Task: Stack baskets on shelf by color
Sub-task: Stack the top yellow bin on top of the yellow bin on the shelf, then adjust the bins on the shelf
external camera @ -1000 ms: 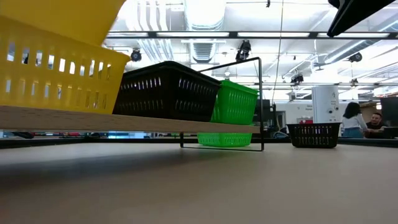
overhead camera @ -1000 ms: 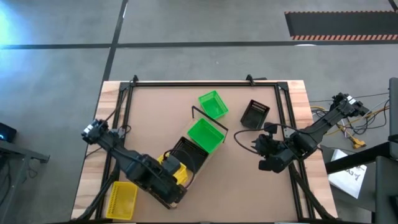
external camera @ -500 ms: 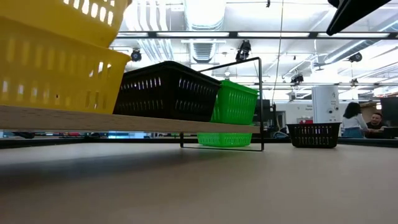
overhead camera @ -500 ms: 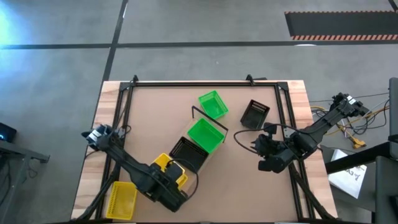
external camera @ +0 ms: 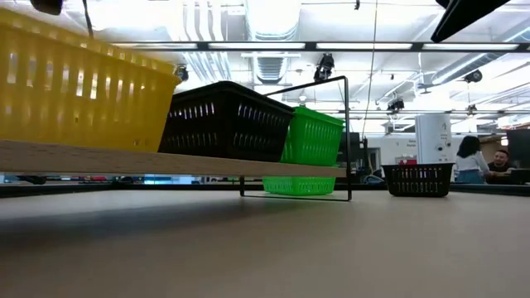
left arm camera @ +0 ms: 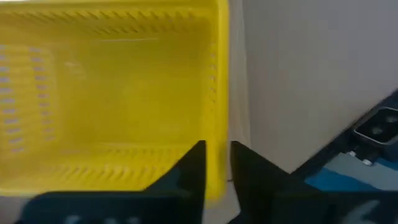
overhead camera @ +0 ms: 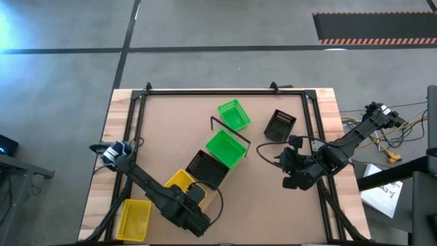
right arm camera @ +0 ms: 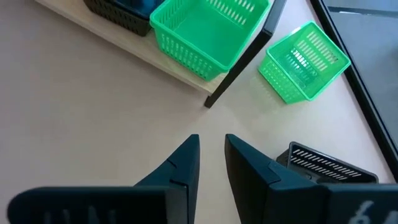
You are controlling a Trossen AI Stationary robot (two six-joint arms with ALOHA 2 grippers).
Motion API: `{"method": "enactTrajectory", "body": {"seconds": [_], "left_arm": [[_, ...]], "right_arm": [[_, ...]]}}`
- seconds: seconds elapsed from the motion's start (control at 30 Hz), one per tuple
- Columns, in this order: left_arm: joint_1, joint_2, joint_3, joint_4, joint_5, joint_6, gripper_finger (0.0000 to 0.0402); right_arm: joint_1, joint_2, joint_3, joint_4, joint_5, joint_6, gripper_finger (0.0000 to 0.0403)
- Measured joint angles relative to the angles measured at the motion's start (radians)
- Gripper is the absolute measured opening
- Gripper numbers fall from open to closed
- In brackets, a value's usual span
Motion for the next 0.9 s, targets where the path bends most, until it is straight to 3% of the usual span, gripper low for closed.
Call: {"method": "enactTrajectory", "body": {"seconds": [0.27, 0.33, 0.4, 0.5, 0.57, 0.7, 0.9], "left_arm": [[0.013, -0.062, 0.032, 0.048, 0.159, -0.039, 0.018], [0.017, -0.083, 0.045, 0.071, 0.151, -0.084, 0.0193], [0.029, -0.112, 0.051, 0.094, 0.071, -0.128, 0.0196], [0.082, -0.146, 0.051, 0.126, -0.067, -0.147, 0.0188], [0.139, -0.149, 0.05, 0.139, -0.097, -0.097, 0.0173], [0.267, -0.147, 0.013, 0.208, -0.092, 0.117, 0.0128], [0.401, -0.146, -0.139, 0.295, 0.061, 0.296, 0.0052]], "right_arm": [[0.0, 0.0, 0.0, 0.005, -0.001, 0.0, 0.0063], [0.0, 0.0, 0.0, 0.006, -0.001, 0.0, 0.0065], [0.0, 0.0, 0.0, 0.008, -0.001, -0.001, 0.0066], [0.0, 0.0, 0.0, 0.015, -0.001, -0.01, 0.0068], [0.0, 0.0, 0.0, 0.019, -0.001, -0.022, 0.0068], [0.0, 0.0, 0.0, 0.05, 0.0, -0.066, 0.0064], [0.0, 0.0, 0.0, 0.06, -0.003, -0.033, 0.0059]]}}
